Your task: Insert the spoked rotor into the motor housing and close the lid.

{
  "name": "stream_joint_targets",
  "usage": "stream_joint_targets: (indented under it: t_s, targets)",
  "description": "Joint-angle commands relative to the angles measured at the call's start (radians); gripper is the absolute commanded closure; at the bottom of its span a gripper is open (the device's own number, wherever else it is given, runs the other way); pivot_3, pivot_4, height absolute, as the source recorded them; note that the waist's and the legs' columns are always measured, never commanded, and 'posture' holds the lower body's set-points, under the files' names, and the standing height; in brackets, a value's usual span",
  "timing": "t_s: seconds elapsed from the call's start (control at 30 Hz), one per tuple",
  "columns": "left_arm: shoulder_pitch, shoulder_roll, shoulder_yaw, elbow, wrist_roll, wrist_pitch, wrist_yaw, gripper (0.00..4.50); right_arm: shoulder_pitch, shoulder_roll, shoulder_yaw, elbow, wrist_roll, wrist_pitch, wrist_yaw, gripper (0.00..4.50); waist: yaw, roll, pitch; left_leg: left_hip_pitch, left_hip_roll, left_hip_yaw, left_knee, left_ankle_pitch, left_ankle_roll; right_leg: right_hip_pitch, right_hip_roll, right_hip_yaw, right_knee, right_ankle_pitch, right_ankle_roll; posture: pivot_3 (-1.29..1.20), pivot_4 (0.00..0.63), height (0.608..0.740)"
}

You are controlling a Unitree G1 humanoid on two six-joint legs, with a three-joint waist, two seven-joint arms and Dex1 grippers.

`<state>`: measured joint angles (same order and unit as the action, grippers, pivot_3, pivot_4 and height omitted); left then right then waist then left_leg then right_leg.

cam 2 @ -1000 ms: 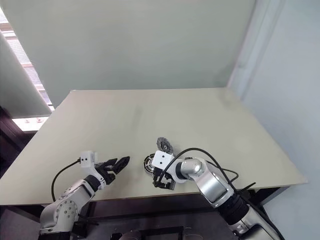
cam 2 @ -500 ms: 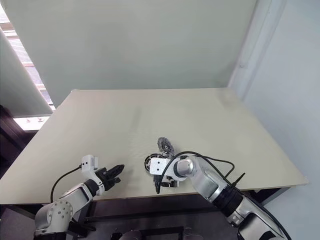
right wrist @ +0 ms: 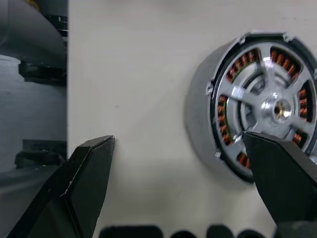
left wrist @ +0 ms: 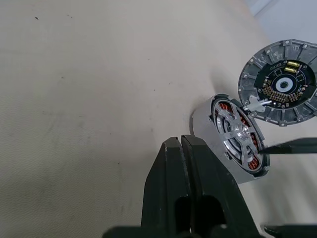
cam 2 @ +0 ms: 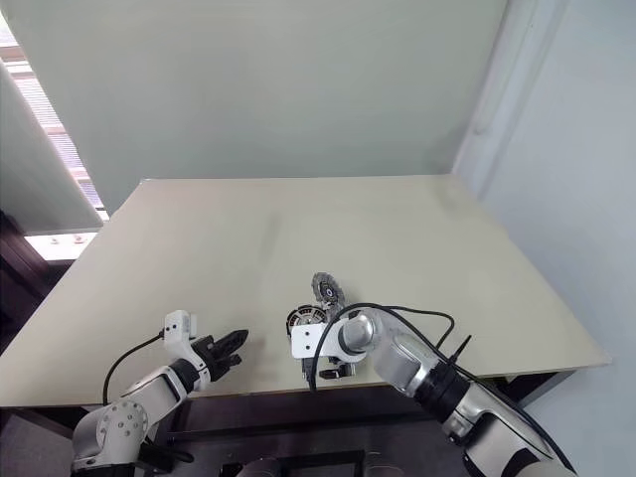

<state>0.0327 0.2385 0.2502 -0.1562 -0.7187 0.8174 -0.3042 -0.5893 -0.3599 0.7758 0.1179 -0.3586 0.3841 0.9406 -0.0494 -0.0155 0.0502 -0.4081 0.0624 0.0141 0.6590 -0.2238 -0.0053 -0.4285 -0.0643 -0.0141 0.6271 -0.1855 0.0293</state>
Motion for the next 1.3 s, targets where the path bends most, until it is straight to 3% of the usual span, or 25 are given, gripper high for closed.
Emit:
stream_joint_targets:
  t_s: [0.03, 0.13, 0.5, 0.83, 1.07, 1.3]
  targets:
    - [-0.001, 0.005, -0.005, -0.044, 0.007, -0.009, 0.002, 4.48, -0.032, 0.018, -0.011, 0.030, -0.024, -0.028, -0.008, 0.00, 0.000, 0.000, 0.000, 0.000, 0.000, 0.000, 0.000, 0.000, 0.000, 0.000, 0.000, 0.000, 0.000, 0.000, 0.000, 0.00, 0.000, 0.740]
    - [-0.001, 0.005, -0.006, -0.046, 0.007, -0.010, 0.004, 4.50, -0.029, 0.027, -0.021, 0.054, -0.028, -0.037, -0.015, 0.58, 0.000, 0.000, 0.000, 0.000, 0.000, 0.000, 0.000, 0.000, 0.000, 0.000, 0.000, 0.000, 0.000, 0.000, 0.000, 0.00, 0.000, 0.740]
    - [0.002, -0.005, -0.016, -0.053, 0.014, -0.013, 0.011, 4.50, -0.028, 0.044, -0.044, 0.077, -0.035, -0.050, -0.023, 4.32, 0.000, 0.000, 0.000, 0.010, 0.000, 0.001, -0.003, -0.002, -0.003, 0.005, 0.000, 0.000, 0.001, 0.000, 0.000, 0.00, 0.000, 0.740]
    - [-0.004, -0.012, -0.019, -0.047, 0.020, -0.019, 0.013, 4.50, -0.040, 0.059, -0.071, 0.070, -0.025, -0.039, -0.020, 4.40, 0.000, 0.000, 0.000, 0.012, 0.000, 0.001, -0.005, -0.001, -0.003, 0.005, 0.000, 0.000, 0.001, 0.001, -0.001, 0.00, 0.000, 0.740]
    - [-0.005, -0.016, -0.018, -0.037, 0.026, -0.029, 0.014, 4.50, -0.011, 0.149, -0.157, -0.052, 0.035, 0.288, -0.013, 4.40, 0.001, 0.000, 0.000, 0.011, 0.000, 0.001, -0.006, -0.001, -0.003, 0.004, 0.000, 0.000, 0.001, 0.001, -0.001, 0.00, 0.000, 0.740]
    - [-0.011, -0.037, -0.028, -0.013, 0.038, -0.050, 0.012, 4.50, 0.042, 0.283, -0.203, -0.142, 0.068, 0.554, -0.128, 4.40, 0.000, 0.000, 0.000, 0.010, 0.000, 0.001, -0.011, -0.002, -0.004, 0.002, 0.000, 0.000, 0.001, 0.001, -0.002, 0.00, 0.000, 0.740]
